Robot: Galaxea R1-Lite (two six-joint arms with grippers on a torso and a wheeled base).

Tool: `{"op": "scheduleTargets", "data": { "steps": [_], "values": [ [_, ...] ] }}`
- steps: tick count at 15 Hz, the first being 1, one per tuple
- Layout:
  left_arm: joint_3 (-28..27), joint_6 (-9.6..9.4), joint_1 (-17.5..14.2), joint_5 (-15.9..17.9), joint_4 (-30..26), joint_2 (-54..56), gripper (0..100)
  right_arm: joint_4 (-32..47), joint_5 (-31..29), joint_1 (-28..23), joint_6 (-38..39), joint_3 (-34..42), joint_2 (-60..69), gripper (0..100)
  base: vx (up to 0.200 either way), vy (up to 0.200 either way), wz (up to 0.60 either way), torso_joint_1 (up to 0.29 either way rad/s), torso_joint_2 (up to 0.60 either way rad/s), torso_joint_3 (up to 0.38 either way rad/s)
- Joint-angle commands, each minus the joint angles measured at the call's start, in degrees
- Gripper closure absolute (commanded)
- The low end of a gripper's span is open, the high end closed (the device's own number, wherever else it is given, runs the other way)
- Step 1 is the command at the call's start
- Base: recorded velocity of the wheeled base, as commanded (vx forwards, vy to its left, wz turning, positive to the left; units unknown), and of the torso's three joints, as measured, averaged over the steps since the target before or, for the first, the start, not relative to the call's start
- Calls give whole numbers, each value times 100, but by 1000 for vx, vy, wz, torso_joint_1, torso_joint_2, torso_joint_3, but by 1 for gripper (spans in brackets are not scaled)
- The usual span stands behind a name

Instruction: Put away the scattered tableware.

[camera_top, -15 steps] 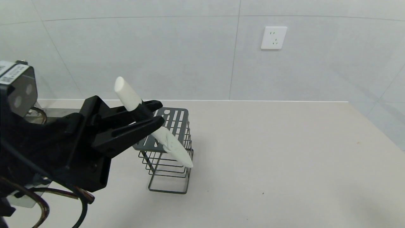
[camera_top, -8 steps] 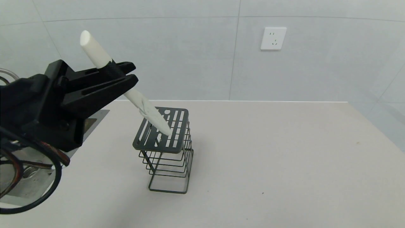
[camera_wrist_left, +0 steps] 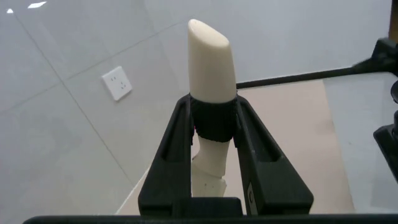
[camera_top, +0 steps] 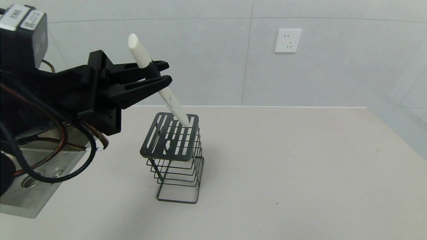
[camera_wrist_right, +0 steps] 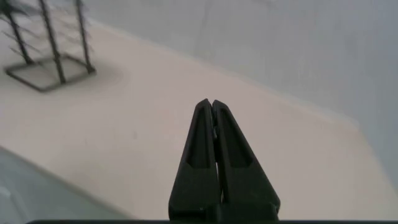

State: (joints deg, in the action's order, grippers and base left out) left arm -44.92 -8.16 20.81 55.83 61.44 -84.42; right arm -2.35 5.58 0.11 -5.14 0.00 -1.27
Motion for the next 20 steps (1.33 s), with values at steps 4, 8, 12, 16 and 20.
{"op": "scheduleTargets", "data": {
  "steps": [4,8,12,16,20],
  "values": [
    [-614,-2,-112,323,-633,-321,100,200,-497,-20,514,0,127,100,0,0,0,0,0,0],
    [-1643,-11,-341,420,-1319,-690,100,200,-497,-20,523,0,127,100,0,0,0,0,0,0],
    [-1186,-450,-323,420,-1433,-655,100,200,-506,-29,514,0,127,100,0,0,0,0,0,0],
    [-1098,-556,-262,420,-1433,-637,100,200,-506,-29,514,0,127,100,0,0,0,0,0,0],
    [-1080,-714,-200,420,-1433,-716,100,200,-514,-29,514,0,127,100,0,0,0,0,0,0]
  ]
}}
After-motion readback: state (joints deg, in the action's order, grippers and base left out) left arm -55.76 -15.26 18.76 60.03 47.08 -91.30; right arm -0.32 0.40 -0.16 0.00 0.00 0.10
